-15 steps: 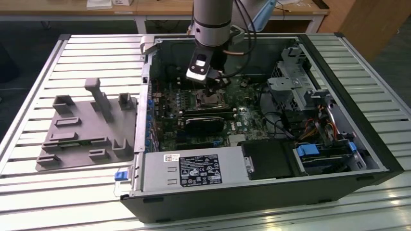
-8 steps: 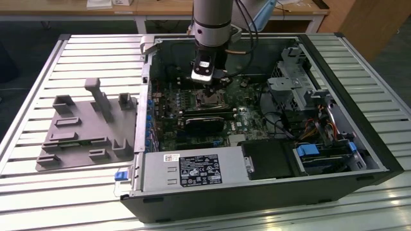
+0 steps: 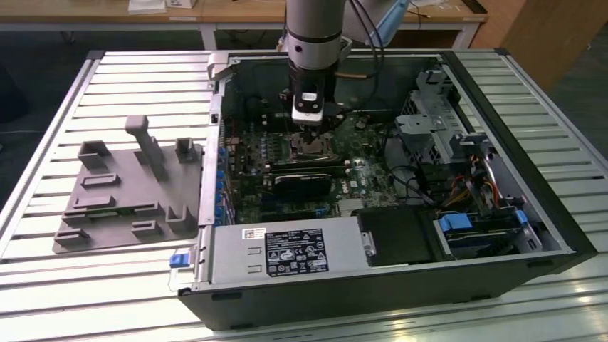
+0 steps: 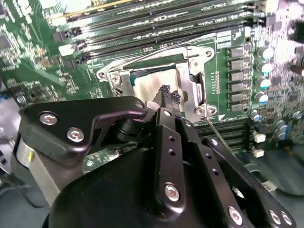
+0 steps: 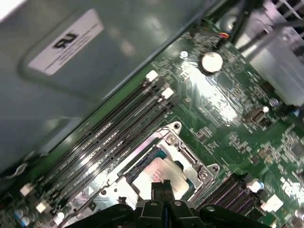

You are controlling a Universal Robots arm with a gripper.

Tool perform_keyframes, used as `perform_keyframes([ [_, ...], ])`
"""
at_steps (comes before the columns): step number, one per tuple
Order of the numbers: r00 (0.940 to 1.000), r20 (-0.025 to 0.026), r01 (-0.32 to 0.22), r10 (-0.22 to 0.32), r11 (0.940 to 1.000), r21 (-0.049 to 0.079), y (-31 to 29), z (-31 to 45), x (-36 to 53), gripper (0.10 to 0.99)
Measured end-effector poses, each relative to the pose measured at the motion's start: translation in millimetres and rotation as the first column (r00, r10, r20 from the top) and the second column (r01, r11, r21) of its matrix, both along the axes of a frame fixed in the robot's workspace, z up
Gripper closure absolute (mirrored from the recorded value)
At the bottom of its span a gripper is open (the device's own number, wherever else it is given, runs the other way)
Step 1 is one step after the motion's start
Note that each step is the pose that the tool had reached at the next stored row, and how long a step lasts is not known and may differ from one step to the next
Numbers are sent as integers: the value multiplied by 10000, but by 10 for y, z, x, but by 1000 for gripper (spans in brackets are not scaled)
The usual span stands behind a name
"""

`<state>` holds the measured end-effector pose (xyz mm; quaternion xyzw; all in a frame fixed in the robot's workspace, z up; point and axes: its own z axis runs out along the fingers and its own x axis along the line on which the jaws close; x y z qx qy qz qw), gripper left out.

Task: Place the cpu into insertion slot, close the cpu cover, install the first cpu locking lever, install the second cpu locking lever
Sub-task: 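Close the cpu cover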

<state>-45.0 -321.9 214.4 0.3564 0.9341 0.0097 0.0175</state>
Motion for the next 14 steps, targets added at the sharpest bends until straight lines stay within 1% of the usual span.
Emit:
perform_keyframes([
  [3,9986,0,-538,538,9986,0,0,-5,0,984],
  [5,9960,0,-898,898,9960,-3,0,-8,0,984],
  [7,9921,0,-1257,1257,9921,-5,0,-12,0,984],
  [11,9802,-2,-1981,1981,9802,-13,0,-17,0,984],
  [14,9680,-4,-2508,2508,9680,-23,0,-20,0,984],
])
